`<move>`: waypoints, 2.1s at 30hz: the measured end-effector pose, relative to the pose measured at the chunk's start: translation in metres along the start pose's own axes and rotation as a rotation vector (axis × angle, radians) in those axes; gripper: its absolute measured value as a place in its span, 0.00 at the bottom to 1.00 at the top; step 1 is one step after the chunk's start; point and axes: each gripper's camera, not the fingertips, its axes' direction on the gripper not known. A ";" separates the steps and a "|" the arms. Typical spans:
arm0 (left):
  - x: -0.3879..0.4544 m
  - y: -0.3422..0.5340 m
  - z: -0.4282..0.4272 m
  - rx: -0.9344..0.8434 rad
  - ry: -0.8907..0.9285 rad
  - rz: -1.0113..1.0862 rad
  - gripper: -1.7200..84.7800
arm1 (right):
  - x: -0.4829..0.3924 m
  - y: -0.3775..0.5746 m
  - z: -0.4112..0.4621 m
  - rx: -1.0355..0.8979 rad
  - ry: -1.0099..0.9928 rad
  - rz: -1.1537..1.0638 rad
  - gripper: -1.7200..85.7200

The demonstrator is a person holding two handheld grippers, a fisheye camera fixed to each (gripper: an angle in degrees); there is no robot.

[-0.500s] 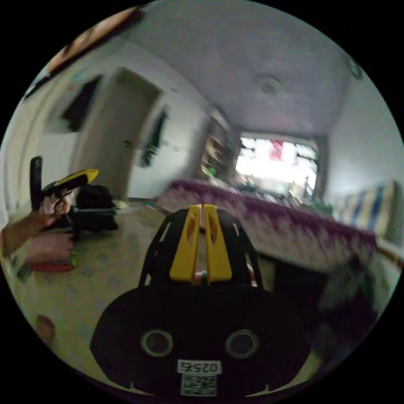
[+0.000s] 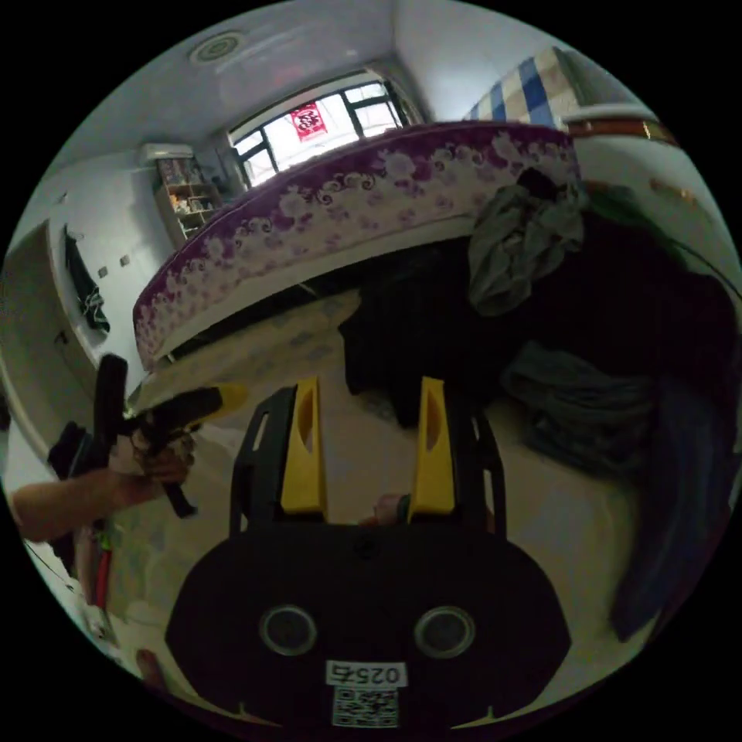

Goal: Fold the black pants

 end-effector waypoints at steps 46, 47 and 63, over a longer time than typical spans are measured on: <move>-0.264 0.024 0.043 0.011 0.632 -0.588 0.20 | 0.349 -0.003 0.154 -0.300 -1.127 0.335 0.01; -0.270 0.038 0.042 0.047 0.661 -0.648 0.20 | 0.354 0.009 0.149 -0.229 -1.163 0.453 0.02; -0.318 0.099 0.001 0.085 0.450 -0.695 0.24 | 0.527 -0.019 0.309 -0.227 -0.620 0.790 0.16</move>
